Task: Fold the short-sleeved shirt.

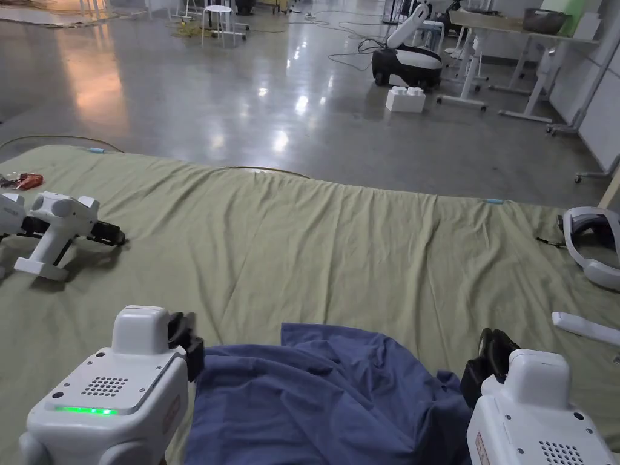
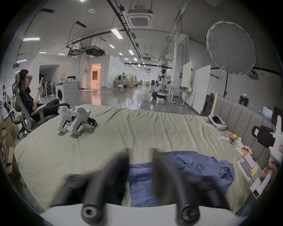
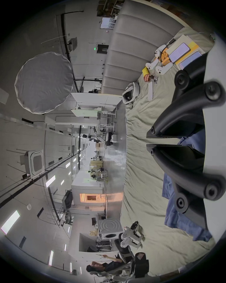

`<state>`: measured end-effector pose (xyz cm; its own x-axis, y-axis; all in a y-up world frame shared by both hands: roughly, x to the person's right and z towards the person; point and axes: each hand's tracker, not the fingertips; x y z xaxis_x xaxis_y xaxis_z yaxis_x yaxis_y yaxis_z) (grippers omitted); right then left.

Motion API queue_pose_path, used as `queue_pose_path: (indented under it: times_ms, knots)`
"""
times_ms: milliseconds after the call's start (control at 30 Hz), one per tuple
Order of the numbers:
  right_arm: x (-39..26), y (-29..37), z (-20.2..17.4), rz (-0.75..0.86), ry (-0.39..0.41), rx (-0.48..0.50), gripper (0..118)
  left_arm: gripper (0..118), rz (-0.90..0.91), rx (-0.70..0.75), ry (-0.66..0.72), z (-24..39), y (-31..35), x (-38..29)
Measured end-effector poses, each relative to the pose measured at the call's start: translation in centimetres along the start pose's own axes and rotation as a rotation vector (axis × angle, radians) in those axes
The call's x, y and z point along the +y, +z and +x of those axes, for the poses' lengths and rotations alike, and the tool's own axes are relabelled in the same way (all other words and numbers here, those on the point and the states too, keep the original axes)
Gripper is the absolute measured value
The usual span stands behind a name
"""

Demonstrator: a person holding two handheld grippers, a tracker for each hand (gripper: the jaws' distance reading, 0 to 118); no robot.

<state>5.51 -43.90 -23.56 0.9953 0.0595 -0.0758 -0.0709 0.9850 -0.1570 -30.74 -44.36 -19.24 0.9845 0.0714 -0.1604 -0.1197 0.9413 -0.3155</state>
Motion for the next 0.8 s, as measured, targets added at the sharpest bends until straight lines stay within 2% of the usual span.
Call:
queue_pose_path:
  times_ms: [33, 133, 200, 400, 500, 600, 800]
  knots:
    - [0.0, -0.1, -0.1, -0.001, -0.003, 0.006, 10, 2, 0.020, 0.102, -0.047, 0.4, 0.1, -0.1]
    - [0.2, -0.3, -0.4, 0.001, -0.006, 0.001, 10, 1, 0.083, 0.028, -0.007, 0.0, 0.8, -0.3]
    - [0.3, -0.4, -0.4, 0.005, -0.016, -0.003, 10, 1, 0.138, 0.095, -0.041, 0.3, 1.3, -0.1]
    - [0.8, -0.2, -0.6, 0.035, -0.044, -0.021, 10, 1, 0.291, 0.129, -0.054, 0.1, 2.7, 0.3]
    - [1.0, -0.3, -0.6, 0.043, -0.047, -0.025, 10, 1, 0.293, 0.131, -0.062, -0.1, 2.5, 0.6]
    - [1.2, -0.9, -0.7, 0.037, -0.039, -0.024, 10, 1, 0.185, 0.120, -0.082, -0.9, 0.5, 0.6]
    - [0.7, -1.7, -0.4, 0.002, -0.026, -0.009, 10, 1, -0.219, 0.035, -0.053, -4.6, -8.7, 0.1]
